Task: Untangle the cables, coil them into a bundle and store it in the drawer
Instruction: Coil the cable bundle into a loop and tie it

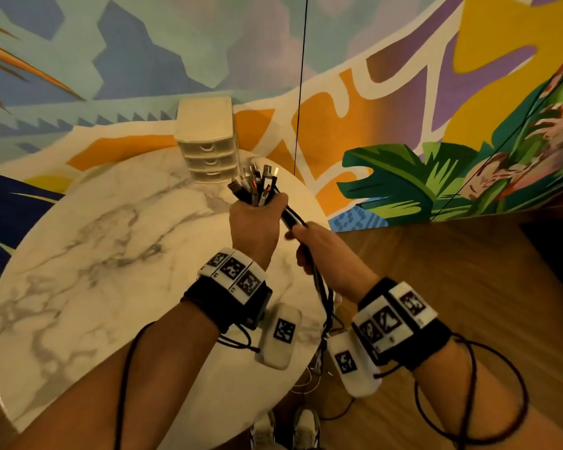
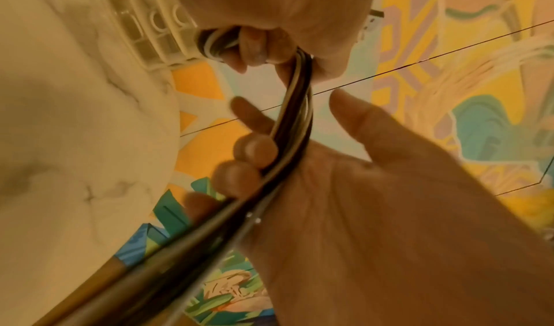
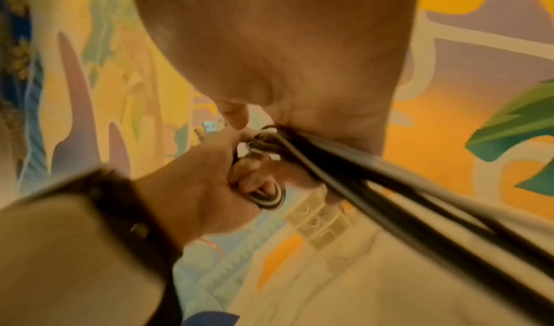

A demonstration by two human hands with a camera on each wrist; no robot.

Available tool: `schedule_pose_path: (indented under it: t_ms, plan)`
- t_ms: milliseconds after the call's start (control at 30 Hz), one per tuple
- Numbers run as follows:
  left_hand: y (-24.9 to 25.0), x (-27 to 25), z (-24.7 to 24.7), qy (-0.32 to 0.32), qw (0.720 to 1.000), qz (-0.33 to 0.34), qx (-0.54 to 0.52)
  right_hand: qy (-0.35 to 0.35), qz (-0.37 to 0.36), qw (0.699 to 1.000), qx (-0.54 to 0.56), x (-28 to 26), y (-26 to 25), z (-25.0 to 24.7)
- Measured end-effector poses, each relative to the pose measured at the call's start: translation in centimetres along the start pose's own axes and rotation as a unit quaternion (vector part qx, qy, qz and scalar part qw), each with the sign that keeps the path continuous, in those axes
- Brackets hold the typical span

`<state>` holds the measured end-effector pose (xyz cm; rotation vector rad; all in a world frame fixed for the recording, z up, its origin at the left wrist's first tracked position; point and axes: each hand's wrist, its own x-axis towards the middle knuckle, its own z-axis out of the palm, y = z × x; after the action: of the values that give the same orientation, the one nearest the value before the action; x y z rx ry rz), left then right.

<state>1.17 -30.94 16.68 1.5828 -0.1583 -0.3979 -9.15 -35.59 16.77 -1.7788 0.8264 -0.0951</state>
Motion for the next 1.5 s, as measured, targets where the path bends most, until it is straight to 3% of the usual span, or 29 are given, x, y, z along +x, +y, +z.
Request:
schedule_pose_path:
  t_ms: [67, 133, 200, 233, 300, 400, 500, 567, 633, 667, 733, 800, 833, 900, 1000, 1100, 1167, 1233, 1367, 1433, 1500]
  plan:
    - [0.0, 0.2, 0.5, 0.021, 1.0, -0.002, -0.002, 0.087, -0.083, 0.98, -0.157, -0.5, 0.6, 0.9]
    - [0.0, -0.2, 0.9, 0.019, 1.0, 0.01, 0.001, 0.149, -0.096, 0.954, -0.241, -0.2, 0.8, 1.2]
    - [-0.1, -0.5, 0.8, -0.022, 0.999, 0.028, 0.02, 0.147, -0.057, 0.969, -0.188, 0.4, 0.7, 0.5]
    - [-0.2, -0.6, 0.4, -0.072, 0.996, 0.045, 0.03, 0.127, -0.013, 0.987, -0.1, 0.7, 0.7, -0.1]
    - [-0.3, -0.9, -0.3, -0.206, 0.973, 0.089, 0.05, 0.061, 0.073, 0.984, 0.148, 0.9, 0.8, -1.7]
    - [0.2, -1.3, -1.3, -0.325, 0.936, 0.117, 0.064, -0.13, 0.136, 0.897, 0.4, 0.6, 1.9, -3.0]
    - [0.4, -1.1, -1.1, -0.395, 0.915, 0.062, 0.059, -0.336, 0.123, 0.813, 0.46, 0.1, 2.4, -2.0]
    - [0.4, -1.2, -1.0, -0.432, 0.9, -0.004, 0.057, -0.4, 0.097, 0.795, 0.446, -0.2, 2.3, -1.0]
    - [0.2, -1.3, -0.7, -0.405, 0.913, -0.032, 0.038, -0.371, 0.109, 0.816, 0.429, -0.2, 2.0, -0.4]
    - [0.1, -1.2, -0.5, -0.366, 0.929, -0.031, 0.041, -0.324, 0.129, 0.842, 0.412, 0.1, 1.8, -0.3]
    - [-0.2, -0.7, 0.0, -0.28, 0.958, -0.013, 0.056, -0.188, 0.137, 0.921, 0.312, 0.7, 1.6, -0.2]
    - [-0.4, 0.1, 0.3, -0.204, 0.978, 0.007, 0.047, -0.039, 0.075, 0.988, 0.13, 1.0, 1.7, 0.3]
    - [-0.5, 0.4, 0.4, -0.17, 0.985, 0.018, 0.039, 0.018, 0.041, 0.998, 0.032, 0.9, 1.9, 0.7]
    - [-0.8, 0.5, 0.7, -0.124, 0.991, 0.03, 0.026, 0.095, -0.016, 0.99, -0.106, 0.4, 2.4, 1.7]
    - [-1.2, -0.3, 1.0, -0.122, 0.991, 0.05, 0.013, 0.133, -0.019, 0.981, -0.139, 0.1, 2.4, 1.9]
    - [-1.2, -0.6, 0.3, -0.183, 0.979, 0.088, -0.008, 0.032, 0.093, 0.99, 0.104, 0.2, 1.3, -0.3]
    - [-1.4, -0.8, -0.6, -0.266, 0.959, 0.099, 0.01, -0.067, 0.135, 0.939, 0.311, 0.1, 1.0, -2.2]
    - [-1.3, -1.1, -1.2, -0.346, 0.936, 0.061, -0.003, -0.159, 0.136, 0.89, 0.406, 0.1, 0.8, -3.0]
    - [-0.6, -1.0, -1.3, -0.425, 0.905, -0.032, -0.013, -0.331, 0.131, 0.828, 0.434, -0.1, 0.5, -1.9]
    - [0.0, -1.0, -1.5, -0.43, 0.899, -0.071, -0.037, -0.37, 0.111, 0.822, 0.419, -0.2, 0.3, -1.2]
    - [0.4, -1.0, -1.5, -0.389, 0.916, -0.088, -0.054, -0.354, 0.107, 0.837, 0.403, 0.1, 0.1, -0.9]
